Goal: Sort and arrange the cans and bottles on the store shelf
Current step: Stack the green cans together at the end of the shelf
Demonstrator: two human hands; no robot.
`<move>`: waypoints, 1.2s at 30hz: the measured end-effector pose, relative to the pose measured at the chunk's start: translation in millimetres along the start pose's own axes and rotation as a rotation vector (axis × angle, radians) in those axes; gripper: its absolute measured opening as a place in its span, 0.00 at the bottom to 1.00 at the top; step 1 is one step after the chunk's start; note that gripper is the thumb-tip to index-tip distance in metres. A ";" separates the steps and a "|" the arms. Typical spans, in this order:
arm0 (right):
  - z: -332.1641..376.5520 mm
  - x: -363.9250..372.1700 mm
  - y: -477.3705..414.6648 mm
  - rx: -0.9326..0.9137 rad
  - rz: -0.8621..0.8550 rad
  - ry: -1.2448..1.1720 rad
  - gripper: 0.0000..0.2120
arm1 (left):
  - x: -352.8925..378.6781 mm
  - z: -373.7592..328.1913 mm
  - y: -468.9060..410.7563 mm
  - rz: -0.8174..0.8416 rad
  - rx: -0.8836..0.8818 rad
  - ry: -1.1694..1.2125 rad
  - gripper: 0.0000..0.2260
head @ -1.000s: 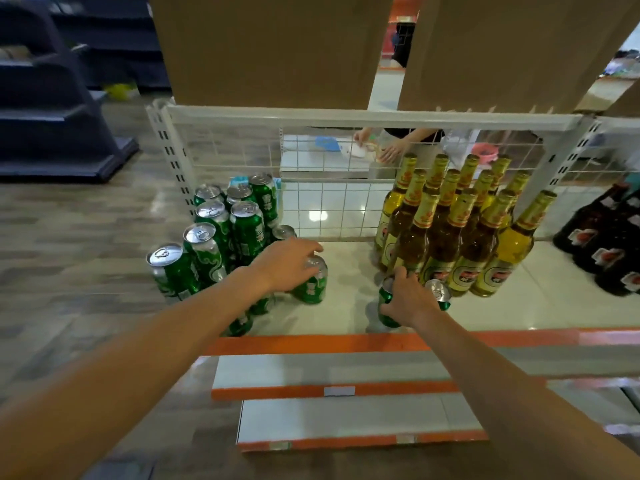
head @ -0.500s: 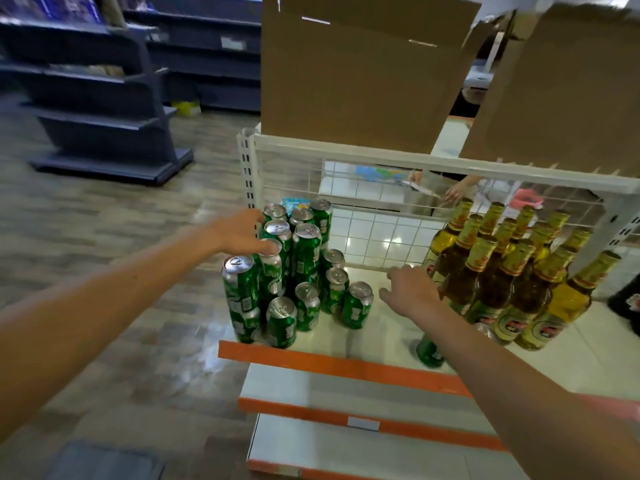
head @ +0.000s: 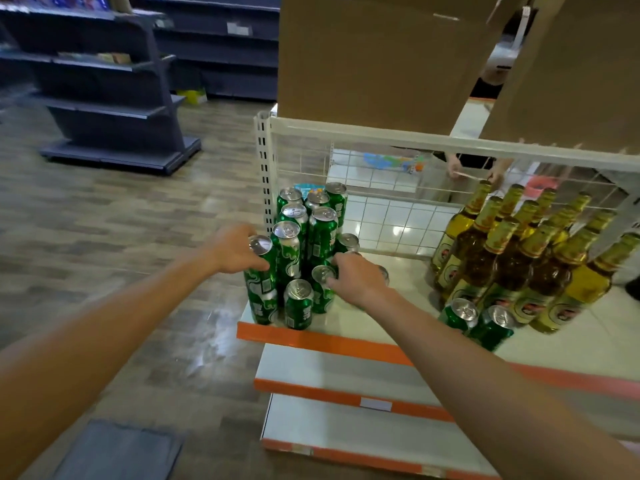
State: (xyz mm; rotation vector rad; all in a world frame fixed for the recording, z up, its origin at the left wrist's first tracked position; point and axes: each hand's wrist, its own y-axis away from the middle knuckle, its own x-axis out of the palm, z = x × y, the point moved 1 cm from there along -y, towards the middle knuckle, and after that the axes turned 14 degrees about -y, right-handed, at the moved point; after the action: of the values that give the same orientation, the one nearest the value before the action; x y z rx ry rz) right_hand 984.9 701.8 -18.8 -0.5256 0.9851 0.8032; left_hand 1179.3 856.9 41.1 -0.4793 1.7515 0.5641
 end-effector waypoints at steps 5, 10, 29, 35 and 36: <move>19.7 -12.1 9.3 -0.148 0.035 -0.349 0.42 | -27.0 -37.0 11.5 -0.016 0.096 -0.093 0.21; 5.5 -31.6 29.0 -0.134 -0.047 -0.598 0.52 | -21.1 -102.2 11.2 0.024 0.262 0.004 0.16; -180.4 -50.9 73.0 0.213 0.104 0.195 0.32 | -10.0 -116.8 -23.8 -0.305 0.259 -0.098 0.11; -176.6 -41.4 68.7 0.250 0.204 0.297 0.30 | -12.5 -71.9 -34.0 -0.160 -0.033 -0.114 0.26; -175.9 -41.5 67.5 0.264 0.216 0.304 0.32 | -9.4 -68.0 -34.9 -0.101 -0.044 -0.130 0.30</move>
State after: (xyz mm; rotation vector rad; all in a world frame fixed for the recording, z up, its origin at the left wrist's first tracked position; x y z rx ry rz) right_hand 826.4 602.9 -67.2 -0.3202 1.4245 0.7824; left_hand 1149.6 788.5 60.1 -0.5467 1.5848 0.5513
